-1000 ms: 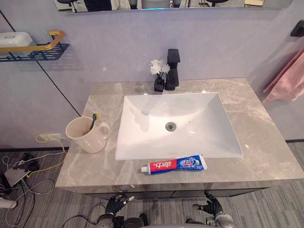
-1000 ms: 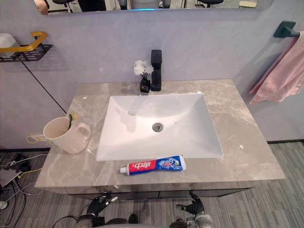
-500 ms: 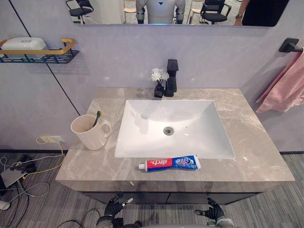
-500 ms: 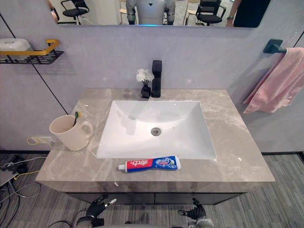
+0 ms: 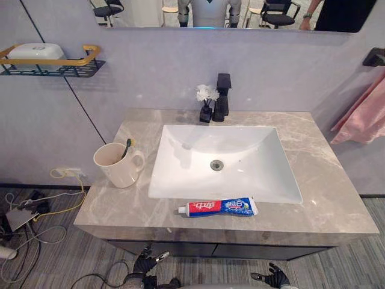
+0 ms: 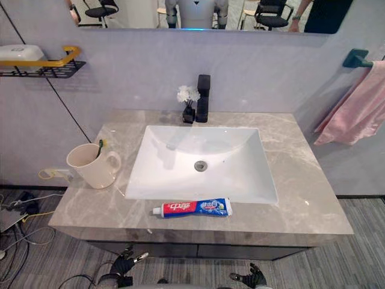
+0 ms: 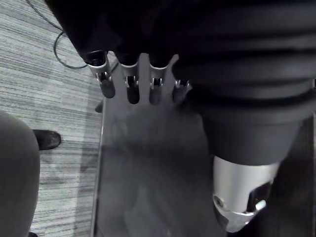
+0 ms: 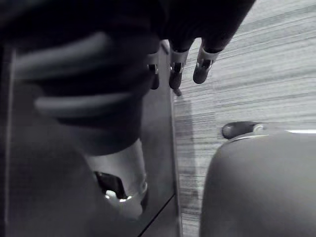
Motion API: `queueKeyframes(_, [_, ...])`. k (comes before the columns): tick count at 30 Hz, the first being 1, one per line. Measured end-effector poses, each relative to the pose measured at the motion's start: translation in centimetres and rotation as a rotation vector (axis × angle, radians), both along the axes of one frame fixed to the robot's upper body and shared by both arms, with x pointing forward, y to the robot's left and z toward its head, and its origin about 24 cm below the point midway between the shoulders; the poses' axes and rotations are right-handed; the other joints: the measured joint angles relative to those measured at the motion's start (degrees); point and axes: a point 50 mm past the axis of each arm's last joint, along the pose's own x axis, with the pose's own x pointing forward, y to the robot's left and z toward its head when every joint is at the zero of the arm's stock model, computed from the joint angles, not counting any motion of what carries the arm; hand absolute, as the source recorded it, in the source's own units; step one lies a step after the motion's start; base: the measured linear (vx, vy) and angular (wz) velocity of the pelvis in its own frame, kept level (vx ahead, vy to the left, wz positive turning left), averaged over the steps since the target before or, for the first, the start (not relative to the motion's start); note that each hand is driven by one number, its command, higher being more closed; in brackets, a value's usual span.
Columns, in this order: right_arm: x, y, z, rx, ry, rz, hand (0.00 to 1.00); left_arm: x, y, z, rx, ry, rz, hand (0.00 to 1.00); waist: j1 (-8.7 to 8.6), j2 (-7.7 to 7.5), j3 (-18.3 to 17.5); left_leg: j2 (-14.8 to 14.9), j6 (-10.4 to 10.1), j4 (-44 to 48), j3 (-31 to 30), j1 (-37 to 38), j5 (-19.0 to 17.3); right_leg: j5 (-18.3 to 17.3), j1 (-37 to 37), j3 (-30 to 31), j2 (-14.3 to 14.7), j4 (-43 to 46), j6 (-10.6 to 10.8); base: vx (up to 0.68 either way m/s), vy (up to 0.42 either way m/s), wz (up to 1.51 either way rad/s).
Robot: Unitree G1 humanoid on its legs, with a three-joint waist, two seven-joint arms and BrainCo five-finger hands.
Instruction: Organize washtable
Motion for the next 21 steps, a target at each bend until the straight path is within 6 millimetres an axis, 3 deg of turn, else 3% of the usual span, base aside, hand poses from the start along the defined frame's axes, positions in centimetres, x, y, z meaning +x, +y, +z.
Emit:
queueKeyframes(5, [0.3,-0.2,0.1,-0.001,-0.013,-0.022,0.0,0.0,0.7,0.0,0.014,0.009,0.04,0.0,0.07,-0.03,0.06,-0.12,0.02,-0.22,-1.26,-0.28,0.34,-0.03,0.44,-1.96,-0.06,-0.09,0.05,0.0,-0.019,0.17])
queueKeyframes(8, [0.4,-1.0,0.3,-0.014,-0.024,-0.062,0.0,-0.8,2.2,-0.1,0.037,0.027,0.123,0.0,0.16,0.21,0.27,-0.58,0.01,-0.22,-3.21,-0.29,0.64,-0.34,1.59,-4.04,-0.42,-0.23,0.45,-0.01,-0.026,0.32])
queueKeyframes(13, [1.5,-2.7,0.9,-0.055,-0.056,-0.067,0.0,-3.4,7.7,0.8,0.164,0.066,0.242,0.0,0.47,0.8,0.81,-0.75,-0.07,-0.29,-4.18,-0.63,0.75,-0.46,1.93,-5.26,-0.52,-0.33,0.45,-0.03,-0.014,0.13])
queueKeyframes(17, [1.5,-3.5,1.1,-0.071,-0.06,-0.063,0.0,-3.5,13.1,3.5,0.292,-0.019,0.394,0.0,0.95,0.85,0.85,-0.83,-0.29,-0.33,-5.66,-1.35,0.99,-0.82,2.01,-6.95,-0.5,-0.26,0.25,-0.02,-0.024,0.19])
queueKeyframes(19, [1.0,-3.5,1.0,-0.067,-0.051,-0.061,0.0,-2.3,14.6,5.2,0.344,-0.111,0.428,0.0,1.85,0.92,0.84,-0.85,-0.29,-0.31,-6.02,-1.53,1.0,-0.89,2.05,-7.35,-0.49,-0.3,0.16,-0.01,-0.025,0.13])
queueKeyframes(21, [0.7,-3.4,1.0,-0.067,-0.044,-0.057,0.0,-0.1,15.9,8.6,0.425,-0.296,0.434,0.0,2.24,0.89,0.84,-0.98,-0.06,-0.32,-6.9,-2.11,1.34,-0.95,2.07,-8.29,-0.49,-0.46,0.12,0.0,-0.024,0.19])
